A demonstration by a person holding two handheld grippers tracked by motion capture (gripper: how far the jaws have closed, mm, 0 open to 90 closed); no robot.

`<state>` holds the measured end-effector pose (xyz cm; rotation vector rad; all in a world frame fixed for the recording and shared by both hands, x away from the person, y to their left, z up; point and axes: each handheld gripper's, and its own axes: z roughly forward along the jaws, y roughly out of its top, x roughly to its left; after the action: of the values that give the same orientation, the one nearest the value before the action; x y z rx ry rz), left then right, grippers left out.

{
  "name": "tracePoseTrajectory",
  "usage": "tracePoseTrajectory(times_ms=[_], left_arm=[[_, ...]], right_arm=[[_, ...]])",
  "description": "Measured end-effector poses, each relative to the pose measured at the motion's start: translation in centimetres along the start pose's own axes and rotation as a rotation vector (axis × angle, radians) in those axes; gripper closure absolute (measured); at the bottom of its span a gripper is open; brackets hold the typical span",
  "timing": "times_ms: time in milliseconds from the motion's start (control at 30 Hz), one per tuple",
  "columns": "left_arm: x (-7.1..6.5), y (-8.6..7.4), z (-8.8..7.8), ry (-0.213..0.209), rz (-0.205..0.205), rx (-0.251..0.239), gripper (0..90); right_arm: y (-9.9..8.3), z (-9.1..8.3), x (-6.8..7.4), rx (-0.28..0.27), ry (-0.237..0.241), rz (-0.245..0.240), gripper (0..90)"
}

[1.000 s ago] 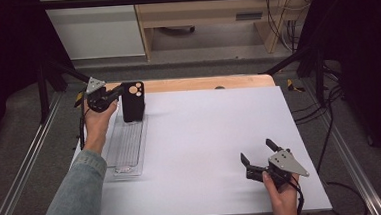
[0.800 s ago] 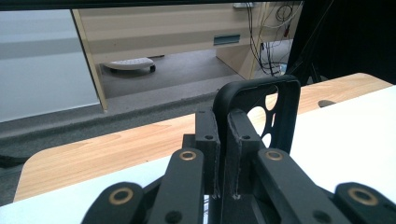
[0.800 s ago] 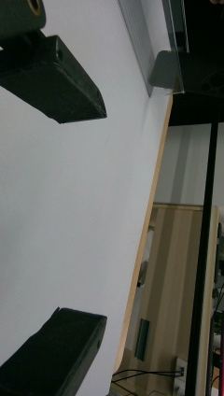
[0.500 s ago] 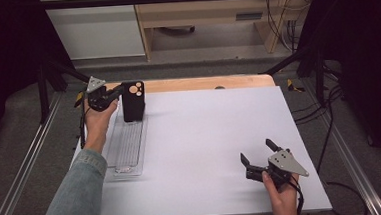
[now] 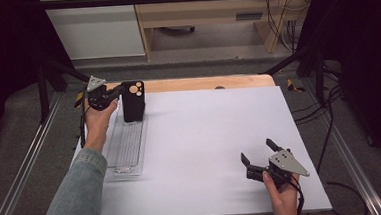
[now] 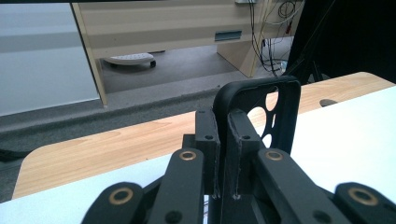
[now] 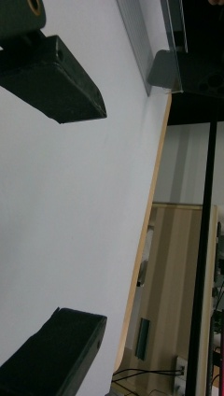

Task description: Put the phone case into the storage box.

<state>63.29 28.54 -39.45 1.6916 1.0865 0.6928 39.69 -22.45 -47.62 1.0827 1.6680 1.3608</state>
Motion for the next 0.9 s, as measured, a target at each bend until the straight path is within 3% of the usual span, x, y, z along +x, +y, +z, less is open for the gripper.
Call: tracePoseTrajectory(times_ms=[900], left_arm=[[-0.23,0.18,0.80,0.030,0.005,0.006,83.4]], right_arm=[[-0.07,0.02,-0.08,0.002,-0.003,0.006,3.4]])
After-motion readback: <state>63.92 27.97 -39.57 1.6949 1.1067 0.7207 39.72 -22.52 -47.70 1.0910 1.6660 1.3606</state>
